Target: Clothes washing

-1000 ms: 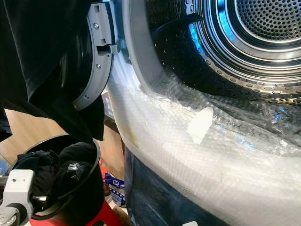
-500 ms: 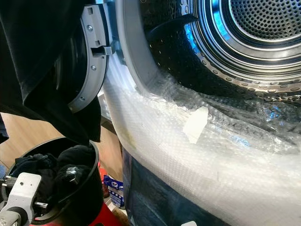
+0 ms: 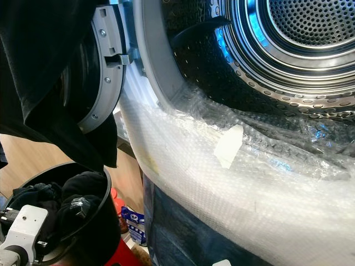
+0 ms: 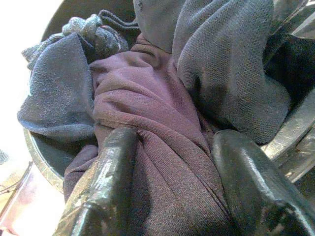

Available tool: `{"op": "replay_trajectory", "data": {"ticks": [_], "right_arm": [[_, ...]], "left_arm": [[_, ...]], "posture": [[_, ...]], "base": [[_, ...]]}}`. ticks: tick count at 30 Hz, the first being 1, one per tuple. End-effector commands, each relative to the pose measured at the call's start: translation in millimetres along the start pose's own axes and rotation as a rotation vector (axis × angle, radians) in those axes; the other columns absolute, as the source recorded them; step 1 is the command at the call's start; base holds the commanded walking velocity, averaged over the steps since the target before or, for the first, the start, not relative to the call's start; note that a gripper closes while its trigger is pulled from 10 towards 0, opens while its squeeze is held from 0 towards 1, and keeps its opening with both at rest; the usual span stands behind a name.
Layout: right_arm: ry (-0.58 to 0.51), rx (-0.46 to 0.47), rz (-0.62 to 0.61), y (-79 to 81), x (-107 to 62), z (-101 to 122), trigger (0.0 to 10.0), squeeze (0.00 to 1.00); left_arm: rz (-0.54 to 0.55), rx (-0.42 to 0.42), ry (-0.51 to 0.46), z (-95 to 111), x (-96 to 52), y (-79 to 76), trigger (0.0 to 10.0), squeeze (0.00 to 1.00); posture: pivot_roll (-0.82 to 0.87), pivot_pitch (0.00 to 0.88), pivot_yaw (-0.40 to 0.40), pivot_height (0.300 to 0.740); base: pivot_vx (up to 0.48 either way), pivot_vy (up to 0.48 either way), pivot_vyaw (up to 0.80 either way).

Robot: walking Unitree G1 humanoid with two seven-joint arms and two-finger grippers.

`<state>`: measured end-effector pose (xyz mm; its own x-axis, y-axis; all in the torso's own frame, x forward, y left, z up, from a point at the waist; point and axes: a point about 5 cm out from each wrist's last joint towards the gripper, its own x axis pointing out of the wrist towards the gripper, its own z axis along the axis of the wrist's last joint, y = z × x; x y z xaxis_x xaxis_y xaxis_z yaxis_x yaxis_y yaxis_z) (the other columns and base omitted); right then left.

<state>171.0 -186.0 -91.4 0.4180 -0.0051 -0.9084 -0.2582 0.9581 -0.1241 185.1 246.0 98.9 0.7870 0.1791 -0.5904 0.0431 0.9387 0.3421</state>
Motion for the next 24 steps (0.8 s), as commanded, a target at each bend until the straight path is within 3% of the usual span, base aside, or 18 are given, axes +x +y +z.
{"op": "replay_trajectory", "data": {"ticks": [1,17,22,24], "right_arm": [[-0.042,-0.011,0.005,1.0,0.4,13,10.0,0.0],[-0.048,-0.02,0.012,3.3,0.7,16,10.0,0.0],[-0.048,-0.019,0.013,4.1,0.8,16,10.0,0.0],[-0.047,-0.02,0.014,4.7,0.8,16,10.0,0.0]], "left_arm": [[-0.028,0.015,0.129,-23,1.2,-3.8,0.0,0.0],[-0.072,0.022,0.069,-5,-1.7,0.9,0.0,0.0],[-0.124,0.006,0.048,0,-4.5,-0.9,0.0,0.0],[-0.199,0.003,0.04,3,-7.2,-5.5,0.0,0.0]], "posture": [[0.27,0.0,0.0,0.74],[0.28,0.0,0.002,0.74],[0.28,0.0,0.004,0.74],[0.28,0.0,0.002,0.74]], "base": [[0.0,0.0,0.0],[0.0,0.0,0.0],[0.0,0.0,0.0],[0.0,0.0,0.0]]}}
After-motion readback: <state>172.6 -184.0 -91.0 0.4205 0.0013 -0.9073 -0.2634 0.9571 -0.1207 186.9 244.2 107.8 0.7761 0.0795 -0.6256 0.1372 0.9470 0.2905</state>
